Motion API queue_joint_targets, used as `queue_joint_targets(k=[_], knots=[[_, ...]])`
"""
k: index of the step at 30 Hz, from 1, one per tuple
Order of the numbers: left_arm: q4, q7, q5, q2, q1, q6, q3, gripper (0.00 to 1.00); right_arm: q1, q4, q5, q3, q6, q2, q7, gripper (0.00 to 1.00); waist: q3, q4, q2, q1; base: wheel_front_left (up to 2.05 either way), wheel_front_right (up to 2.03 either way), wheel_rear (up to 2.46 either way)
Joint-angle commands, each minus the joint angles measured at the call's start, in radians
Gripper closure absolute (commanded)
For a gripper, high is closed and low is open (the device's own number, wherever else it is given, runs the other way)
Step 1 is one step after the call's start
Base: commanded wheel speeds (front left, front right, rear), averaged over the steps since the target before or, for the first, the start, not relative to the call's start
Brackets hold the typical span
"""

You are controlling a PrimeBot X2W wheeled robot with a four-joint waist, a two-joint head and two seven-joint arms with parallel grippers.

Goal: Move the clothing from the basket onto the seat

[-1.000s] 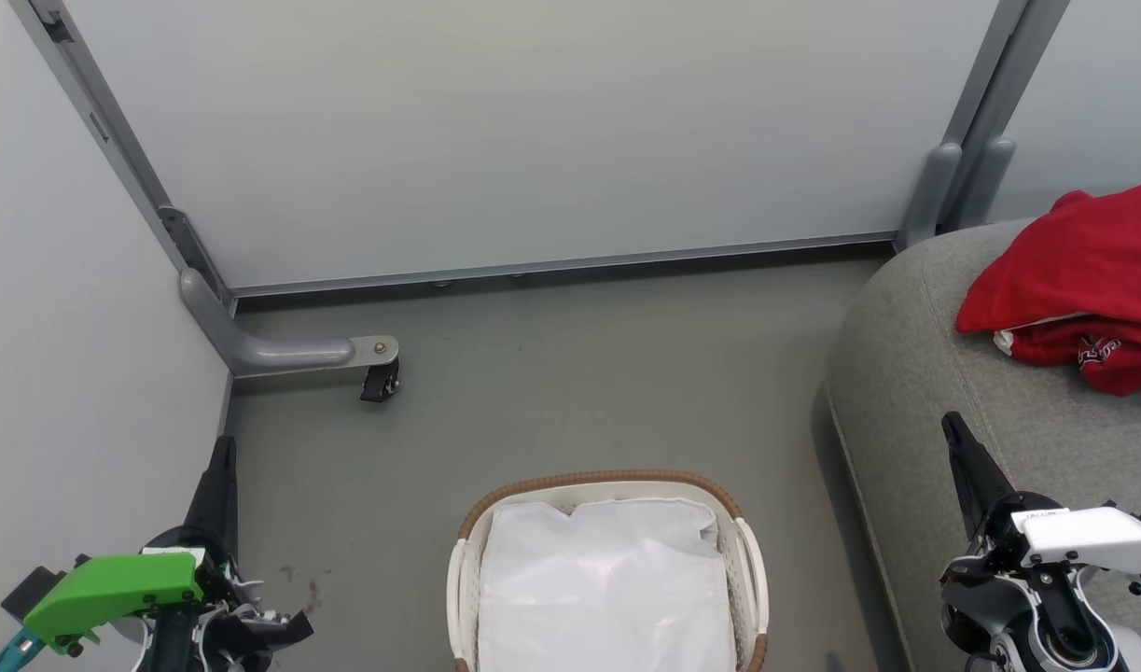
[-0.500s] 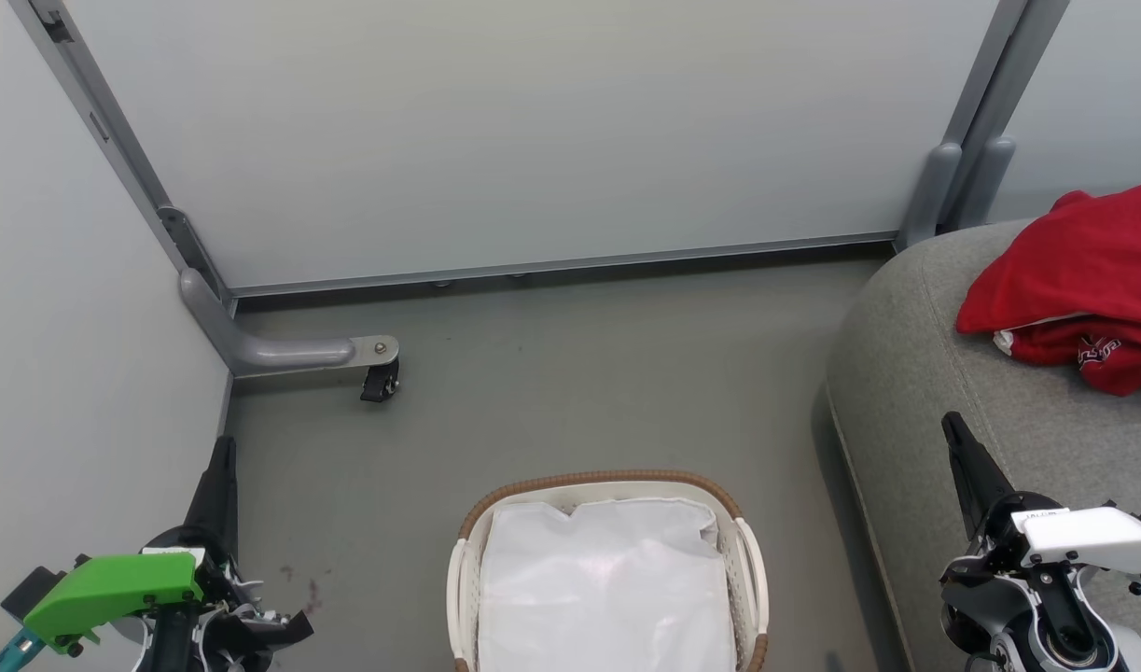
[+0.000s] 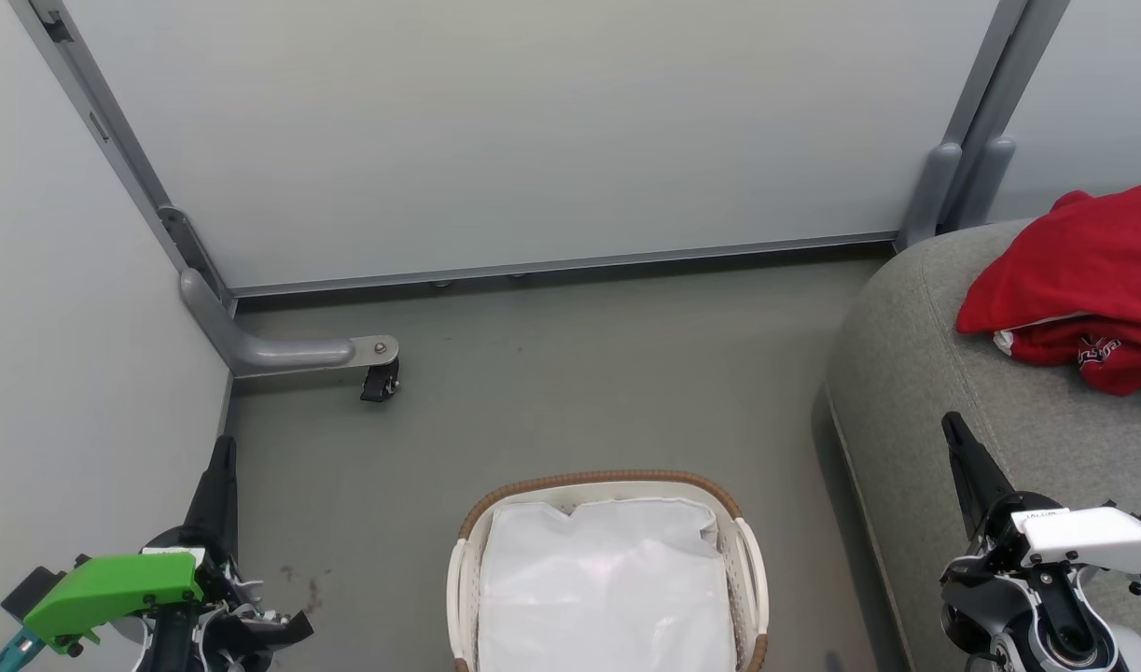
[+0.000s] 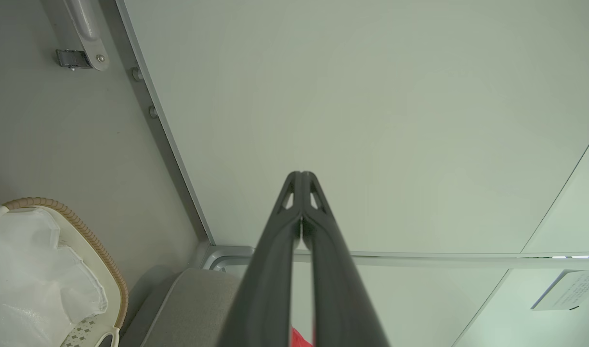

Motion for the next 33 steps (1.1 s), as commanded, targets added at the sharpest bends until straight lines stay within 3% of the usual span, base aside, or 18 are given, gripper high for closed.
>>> queue_joint_targets(k=[1,33], knots=[[-0.002,0.005,-0.003,0.004,-0.010,-0.006,0.002,1.00,0.010,-0.003,0.003,-0.002,0.000,-0.006,0.001,1.00,0.000,0.000,0.0000,0.0000,0.00,0.00,0.00],[-0.002,0.004,-0.003,0.004,-0.010,-0.006,0.002,1.00,0.010,-0.003,0.003,-0.002,0.000,-0.006,0.001,1.00,0.000,0.000,0.0000,0.0000,0.00,0.00,0.00]])
